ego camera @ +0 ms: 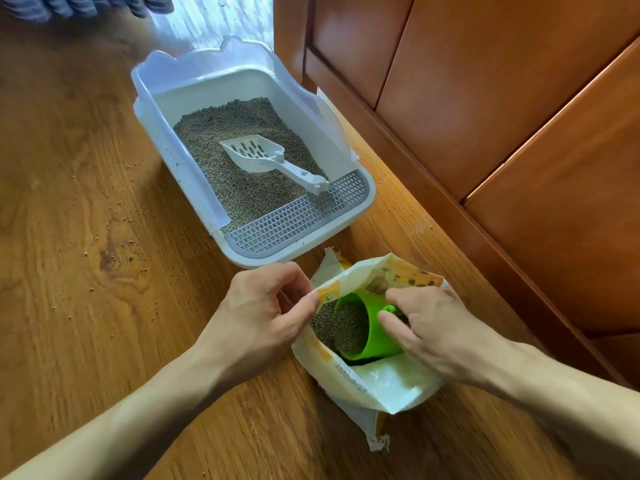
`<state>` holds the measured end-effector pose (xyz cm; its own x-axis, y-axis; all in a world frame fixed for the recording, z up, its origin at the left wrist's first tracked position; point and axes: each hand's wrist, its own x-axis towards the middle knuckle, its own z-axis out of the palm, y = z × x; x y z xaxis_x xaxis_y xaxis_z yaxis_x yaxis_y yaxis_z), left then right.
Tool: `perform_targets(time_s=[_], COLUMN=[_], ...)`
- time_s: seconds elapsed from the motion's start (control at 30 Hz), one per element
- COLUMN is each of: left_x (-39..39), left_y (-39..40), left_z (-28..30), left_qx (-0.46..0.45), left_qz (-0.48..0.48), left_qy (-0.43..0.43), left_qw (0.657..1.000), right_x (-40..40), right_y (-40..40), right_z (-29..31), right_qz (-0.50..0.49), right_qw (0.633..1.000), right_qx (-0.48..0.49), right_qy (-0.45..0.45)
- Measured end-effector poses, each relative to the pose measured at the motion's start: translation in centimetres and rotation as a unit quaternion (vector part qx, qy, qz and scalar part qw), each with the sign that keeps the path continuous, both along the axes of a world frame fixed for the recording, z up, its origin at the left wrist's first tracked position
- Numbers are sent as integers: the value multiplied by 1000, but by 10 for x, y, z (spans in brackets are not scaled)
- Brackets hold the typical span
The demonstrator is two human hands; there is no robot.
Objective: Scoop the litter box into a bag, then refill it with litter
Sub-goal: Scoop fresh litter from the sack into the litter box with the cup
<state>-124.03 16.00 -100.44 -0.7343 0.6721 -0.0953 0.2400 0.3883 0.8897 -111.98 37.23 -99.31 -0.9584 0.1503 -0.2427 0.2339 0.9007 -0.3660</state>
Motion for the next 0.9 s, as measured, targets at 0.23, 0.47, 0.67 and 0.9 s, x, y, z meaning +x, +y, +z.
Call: perform_targets(time_s=[0.23, 0.47, 0.67, 0.9], left_x=[-7, -18, -38, -108], left_y=[2, 5, 15, 66], left_z=[3, 11, 22, 10], left_qx=[-12, -27, -52, -224], left_qz=[-23, -36, -49, -78], left_qy=[-10, 12, 71, 188], left_qw=[1000, 999, 995, 953], right_x=[24, 36, 30, 5], right_y=[16, 19, 17, 8], right_z=[0, 23, 28, 36], right_qz=[-110, -140, -214, -292], right_qw=[972, 932, 867, 757], right_qx=[-194, -284, -389, -513], right_qy=[68, 177, 228, 281])
